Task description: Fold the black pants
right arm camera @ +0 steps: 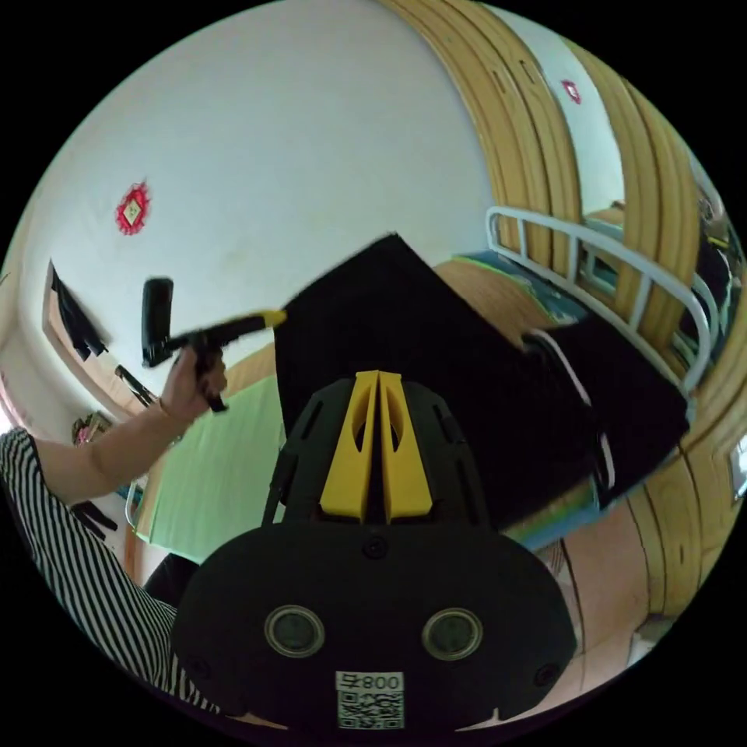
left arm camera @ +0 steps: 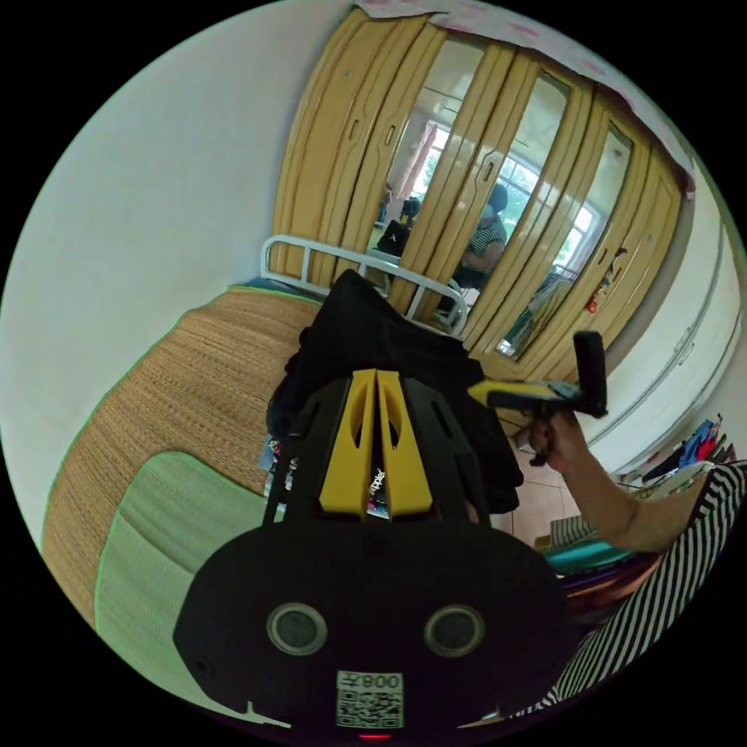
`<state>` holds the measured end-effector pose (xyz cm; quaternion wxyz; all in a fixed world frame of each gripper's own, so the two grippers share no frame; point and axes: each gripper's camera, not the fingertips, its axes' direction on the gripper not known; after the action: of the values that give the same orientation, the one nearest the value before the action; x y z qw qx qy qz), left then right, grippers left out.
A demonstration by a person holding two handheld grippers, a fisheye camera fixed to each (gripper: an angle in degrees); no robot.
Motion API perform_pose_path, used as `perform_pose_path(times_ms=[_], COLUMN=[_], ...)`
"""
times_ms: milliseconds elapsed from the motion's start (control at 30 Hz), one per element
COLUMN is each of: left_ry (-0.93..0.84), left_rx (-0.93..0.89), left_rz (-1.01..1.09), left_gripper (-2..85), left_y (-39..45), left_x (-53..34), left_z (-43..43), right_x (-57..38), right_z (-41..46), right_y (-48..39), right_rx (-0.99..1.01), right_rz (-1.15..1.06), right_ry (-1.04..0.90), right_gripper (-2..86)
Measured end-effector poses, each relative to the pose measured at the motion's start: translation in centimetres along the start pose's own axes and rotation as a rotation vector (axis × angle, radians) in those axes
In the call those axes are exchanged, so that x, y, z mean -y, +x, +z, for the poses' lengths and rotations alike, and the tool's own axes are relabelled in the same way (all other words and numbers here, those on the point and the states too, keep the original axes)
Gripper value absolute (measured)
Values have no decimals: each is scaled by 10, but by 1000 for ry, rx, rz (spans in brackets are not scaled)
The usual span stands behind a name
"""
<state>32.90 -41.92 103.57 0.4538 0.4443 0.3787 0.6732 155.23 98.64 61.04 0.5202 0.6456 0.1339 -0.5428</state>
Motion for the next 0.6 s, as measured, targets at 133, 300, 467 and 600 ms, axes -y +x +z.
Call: perform_pose_path(times_ms=[133, 300, 467, 600], left_ry=[-106, -24, 68, -98], left_rx=[34, -102, -146, -42], left_rz=[-33, -153, -136, -181], left_gripper=[1, 1, 2, 2], left_y=[-5, -12, 2, 5], left_x=[18, 30, 16, -22], left_z=[14, -19, -85, -94], right_x=[-74, -70, -54, -4], right_z=[7, -9, -54, -33], right_y=[14, 21, 63, 127], right_rx=[57, 80, -132, -256], right_rz=[122, 120, 109, 158], right_ry=[93, 150, 342, 203], right_gripper=[2, 4, 17, 67])
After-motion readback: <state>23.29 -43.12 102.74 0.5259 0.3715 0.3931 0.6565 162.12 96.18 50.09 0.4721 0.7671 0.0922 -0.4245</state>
